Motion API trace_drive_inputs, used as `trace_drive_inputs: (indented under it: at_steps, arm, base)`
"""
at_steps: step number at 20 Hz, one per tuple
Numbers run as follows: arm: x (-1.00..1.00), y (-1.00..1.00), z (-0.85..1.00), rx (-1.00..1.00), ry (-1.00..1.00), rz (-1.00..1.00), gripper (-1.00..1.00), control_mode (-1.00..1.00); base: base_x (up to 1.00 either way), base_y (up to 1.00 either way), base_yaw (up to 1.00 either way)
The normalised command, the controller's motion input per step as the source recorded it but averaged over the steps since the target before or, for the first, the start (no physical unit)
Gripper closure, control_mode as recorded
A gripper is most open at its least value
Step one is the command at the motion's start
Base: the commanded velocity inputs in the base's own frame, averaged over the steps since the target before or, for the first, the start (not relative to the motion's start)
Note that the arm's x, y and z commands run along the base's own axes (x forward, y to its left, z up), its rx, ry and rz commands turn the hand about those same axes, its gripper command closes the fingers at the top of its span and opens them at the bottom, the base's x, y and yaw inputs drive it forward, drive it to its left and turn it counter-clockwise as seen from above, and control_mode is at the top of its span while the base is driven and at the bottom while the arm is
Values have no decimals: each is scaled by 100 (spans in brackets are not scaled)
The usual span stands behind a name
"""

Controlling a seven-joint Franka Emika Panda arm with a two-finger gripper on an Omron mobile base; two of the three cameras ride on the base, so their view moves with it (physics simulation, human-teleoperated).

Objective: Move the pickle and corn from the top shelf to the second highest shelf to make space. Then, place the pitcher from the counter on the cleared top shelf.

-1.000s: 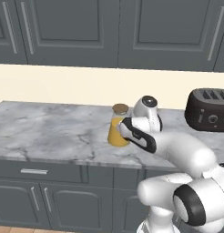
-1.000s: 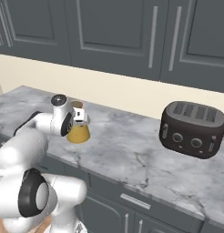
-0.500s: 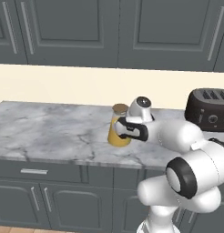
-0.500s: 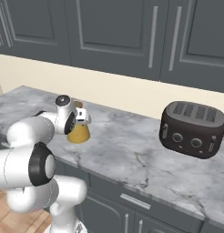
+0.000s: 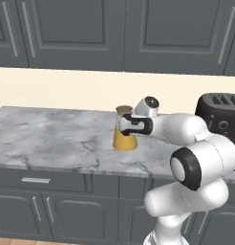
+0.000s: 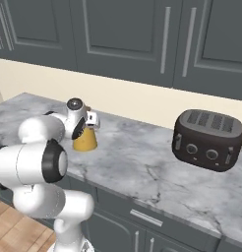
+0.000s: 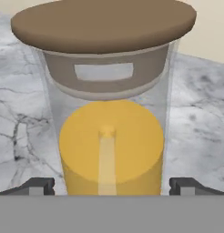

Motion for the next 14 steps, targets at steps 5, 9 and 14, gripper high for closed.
trace_drive_inputs:
  at_steps: [5, 9, 14]
  arm:
    - [20, 18, -44, 0, -2, 1, -100, -100]
    - [9, 22, -53, 0, -2, 2, 100, -100]
    - [0, 3, -8, 0, 1, 1, 100, -100]
  base:
    - [0, 0, 0]
    - [0, 0, 0]
    - [0, 0, 0]
